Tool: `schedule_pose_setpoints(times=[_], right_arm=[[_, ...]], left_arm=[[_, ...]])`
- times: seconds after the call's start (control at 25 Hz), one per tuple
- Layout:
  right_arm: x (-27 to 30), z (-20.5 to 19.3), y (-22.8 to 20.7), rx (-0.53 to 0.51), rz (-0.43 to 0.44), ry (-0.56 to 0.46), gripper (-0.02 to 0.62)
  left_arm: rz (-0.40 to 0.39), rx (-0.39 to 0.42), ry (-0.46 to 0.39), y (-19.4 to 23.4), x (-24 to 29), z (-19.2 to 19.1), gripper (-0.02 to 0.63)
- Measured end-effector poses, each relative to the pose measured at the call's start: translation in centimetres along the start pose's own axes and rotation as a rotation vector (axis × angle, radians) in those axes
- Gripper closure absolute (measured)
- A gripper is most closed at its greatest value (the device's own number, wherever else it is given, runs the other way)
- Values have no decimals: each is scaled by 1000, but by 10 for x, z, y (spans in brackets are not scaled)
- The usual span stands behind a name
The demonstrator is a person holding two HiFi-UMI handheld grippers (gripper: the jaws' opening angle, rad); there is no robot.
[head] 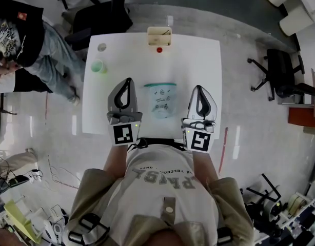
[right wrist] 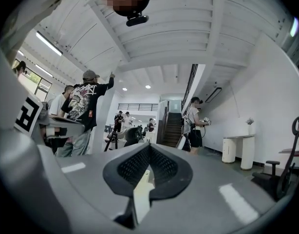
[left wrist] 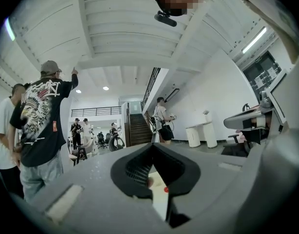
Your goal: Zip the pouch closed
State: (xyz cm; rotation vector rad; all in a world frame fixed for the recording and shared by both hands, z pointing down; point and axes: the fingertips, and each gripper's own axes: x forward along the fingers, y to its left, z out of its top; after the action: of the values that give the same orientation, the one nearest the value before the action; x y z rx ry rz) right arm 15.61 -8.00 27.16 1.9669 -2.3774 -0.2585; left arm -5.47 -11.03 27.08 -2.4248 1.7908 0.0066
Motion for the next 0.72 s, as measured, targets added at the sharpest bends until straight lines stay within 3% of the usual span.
schedule_pose_setpoints(times=[0.4,0.72], right_arm=[[0,5,3,-9,1,-32,594],[12,-2,5,-28,-5,-1,597]], left_arm=[[1,16,-27,0,3,6,591],[-6,26,-16,2,11,0,591]])
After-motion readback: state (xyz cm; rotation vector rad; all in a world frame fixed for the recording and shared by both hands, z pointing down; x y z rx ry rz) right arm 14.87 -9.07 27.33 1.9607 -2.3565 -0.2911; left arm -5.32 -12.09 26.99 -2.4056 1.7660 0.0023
